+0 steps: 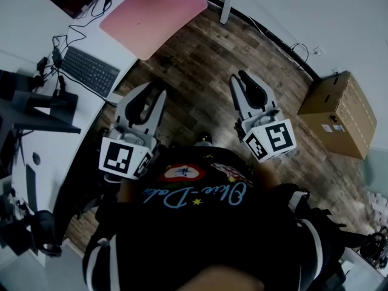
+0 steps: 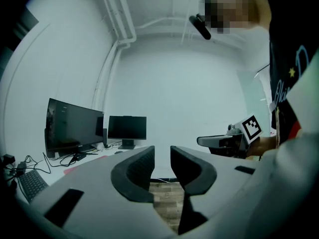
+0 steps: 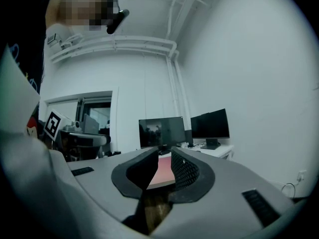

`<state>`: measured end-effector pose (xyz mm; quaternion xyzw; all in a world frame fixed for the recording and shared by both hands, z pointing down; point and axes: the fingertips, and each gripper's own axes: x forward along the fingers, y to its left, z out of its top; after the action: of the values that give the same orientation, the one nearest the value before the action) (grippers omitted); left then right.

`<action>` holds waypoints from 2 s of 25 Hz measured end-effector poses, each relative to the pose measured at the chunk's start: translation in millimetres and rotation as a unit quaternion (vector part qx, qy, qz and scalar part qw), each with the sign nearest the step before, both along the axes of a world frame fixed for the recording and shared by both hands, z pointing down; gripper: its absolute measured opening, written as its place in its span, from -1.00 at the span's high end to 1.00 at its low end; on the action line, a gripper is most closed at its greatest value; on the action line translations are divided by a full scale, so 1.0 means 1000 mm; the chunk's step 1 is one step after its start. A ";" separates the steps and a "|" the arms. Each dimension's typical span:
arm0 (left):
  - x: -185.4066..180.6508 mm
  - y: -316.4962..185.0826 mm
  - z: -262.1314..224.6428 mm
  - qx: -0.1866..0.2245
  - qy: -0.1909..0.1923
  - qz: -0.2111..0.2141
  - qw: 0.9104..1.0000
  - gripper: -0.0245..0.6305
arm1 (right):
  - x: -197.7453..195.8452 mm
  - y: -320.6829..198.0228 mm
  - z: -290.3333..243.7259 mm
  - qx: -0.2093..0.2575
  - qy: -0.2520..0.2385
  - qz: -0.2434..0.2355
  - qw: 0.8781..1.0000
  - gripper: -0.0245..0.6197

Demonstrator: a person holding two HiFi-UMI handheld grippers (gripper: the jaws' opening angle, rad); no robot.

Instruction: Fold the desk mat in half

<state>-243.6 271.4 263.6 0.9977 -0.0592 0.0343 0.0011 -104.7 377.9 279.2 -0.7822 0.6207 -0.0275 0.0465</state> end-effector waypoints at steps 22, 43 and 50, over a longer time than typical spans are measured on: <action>0.106 -0.050 0.025 0.011 -0.026 -0.002 1.000 0.51 | 0.095 -0.008 0.016 -0.007 -0.014 0.034 0.999 0.60; 0.183 -0.223 0.040 0.032 -0.043 -0.078 0.996 0.49 | 0.200 -0.206 0.017 -0.036 -0.009 -0.048 0.998 0.58; 0.157 -0.269 0.057 0.030 -0.069 -0.153 0.985 0.49 | 0.210 -0.266 0.022 -0.057 0.014 -0.097 0.994 0.58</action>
<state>-86.8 2.6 320.2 0.9717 -0.2121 0.1003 -0.0275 105.2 111.6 301.0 -0.7199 0.6917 -0.0559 -0.0101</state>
